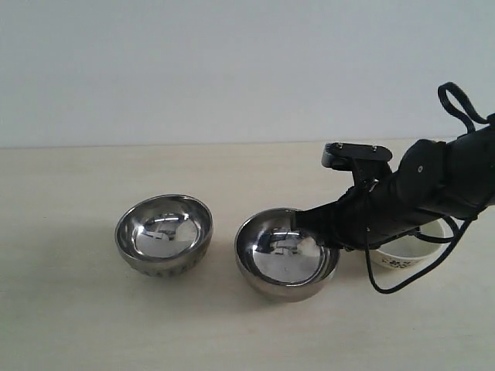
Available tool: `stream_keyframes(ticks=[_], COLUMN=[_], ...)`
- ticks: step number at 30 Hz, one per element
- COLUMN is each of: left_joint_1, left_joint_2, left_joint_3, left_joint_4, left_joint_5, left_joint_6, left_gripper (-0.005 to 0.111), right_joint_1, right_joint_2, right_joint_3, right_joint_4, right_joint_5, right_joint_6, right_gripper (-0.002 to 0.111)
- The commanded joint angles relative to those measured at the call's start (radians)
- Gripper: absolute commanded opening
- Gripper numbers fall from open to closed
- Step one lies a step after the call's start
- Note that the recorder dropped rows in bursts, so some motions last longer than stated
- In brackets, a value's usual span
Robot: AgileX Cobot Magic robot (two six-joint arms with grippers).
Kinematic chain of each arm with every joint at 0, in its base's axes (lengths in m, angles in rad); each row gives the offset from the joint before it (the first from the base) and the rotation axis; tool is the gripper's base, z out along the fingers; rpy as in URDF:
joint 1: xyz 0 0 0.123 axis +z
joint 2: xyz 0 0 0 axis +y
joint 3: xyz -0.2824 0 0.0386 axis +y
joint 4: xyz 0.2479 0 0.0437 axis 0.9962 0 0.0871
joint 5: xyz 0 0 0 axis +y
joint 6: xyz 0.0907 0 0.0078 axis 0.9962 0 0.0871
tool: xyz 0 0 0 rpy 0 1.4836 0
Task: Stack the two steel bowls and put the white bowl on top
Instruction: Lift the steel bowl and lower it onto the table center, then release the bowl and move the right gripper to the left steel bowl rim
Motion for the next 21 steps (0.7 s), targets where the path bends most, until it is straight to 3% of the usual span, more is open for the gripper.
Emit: stream_keyframes(ticks=[1,7,21], left_joint_1=[0.002,0.002,0.002], left_joint_2=[-0.004,-0.004,-0.004], left_joint_3=[0.003,0.003,0.003], left_joint_4=[-0.007,-0.007,-0.007], left_joint_5=[-0.007,-0.007,-0.007], left_joint_6=[-0.010,-0.010,-0.010], left_gripper=[0.004,0.004,0.004], right_joint_1=[0.001,0.001,0.011], right_joint_2=[-0.003,-0.049,-0.131], right_joint_3=[-0.001,-0.005,-0.210], right_joint_4=[0.001,0.001,-0.051], right_joint_5=[0.005,0.007,0.241], right_joint_6=[-0.007,-0.033,-0.164], right_gripper=[0.038,0.038,0.038])
